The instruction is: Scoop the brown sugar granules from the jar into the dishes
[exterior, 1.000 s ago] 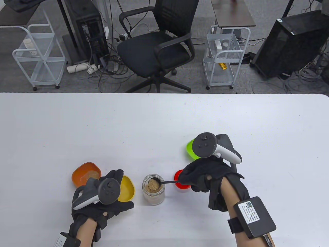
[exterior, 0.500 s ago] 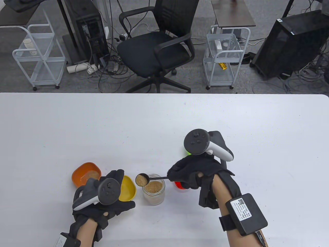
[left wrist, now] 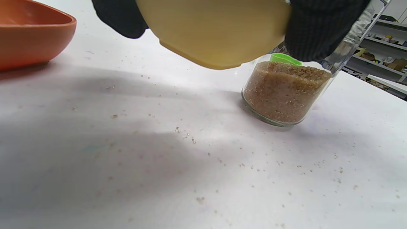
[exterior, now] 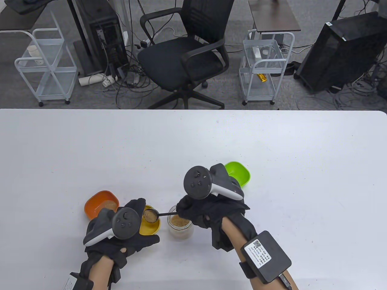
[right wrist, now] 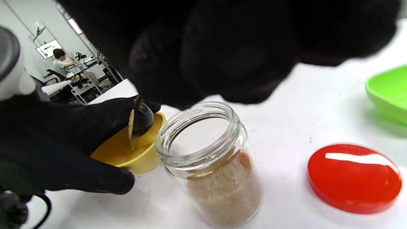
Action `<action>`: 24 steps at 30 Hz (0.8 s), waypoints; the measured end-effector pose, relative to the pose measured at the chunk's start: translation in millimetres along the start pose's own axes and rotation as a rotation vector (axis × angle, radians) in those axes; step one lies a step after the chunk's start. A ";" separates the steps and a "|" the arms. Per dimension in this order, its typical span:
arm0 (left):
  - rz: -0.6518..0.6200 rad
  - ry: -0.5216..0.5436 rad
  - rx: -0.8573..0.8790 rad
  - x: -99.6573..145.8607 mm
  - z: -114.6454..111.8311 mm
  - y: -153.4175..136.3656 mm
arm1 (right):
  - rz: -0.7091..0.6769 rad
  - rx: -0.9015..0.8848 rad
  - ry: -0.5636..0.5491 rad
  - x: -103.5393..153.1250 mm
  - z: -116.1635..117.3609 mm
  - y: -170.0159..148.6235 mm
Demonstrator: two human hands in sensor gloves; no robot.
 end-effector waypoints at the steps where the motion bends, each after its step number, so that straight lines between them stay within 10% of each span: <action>1: 0.000 0.000 0.002 0.1 0.0 -0.5 | -0.007 0.055 -0.026 1.7 0.7 6.6; 24: 0.016 0.001 0.091 0.7 2.5 -16.3 | -0.282 0.706 -0.546 48.7 33.6 59.2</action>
Point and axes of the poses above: the tracker on the back of each hand, its own y axis roughly to the thumb side, its own x axis roughly from the fingertips to the wrist, z = x × y, the point moved 3 cm from there along -x, roughly from the wrist to the fingertips, and after that the axes turned 1 degree about -z, right-handed, at the moved point
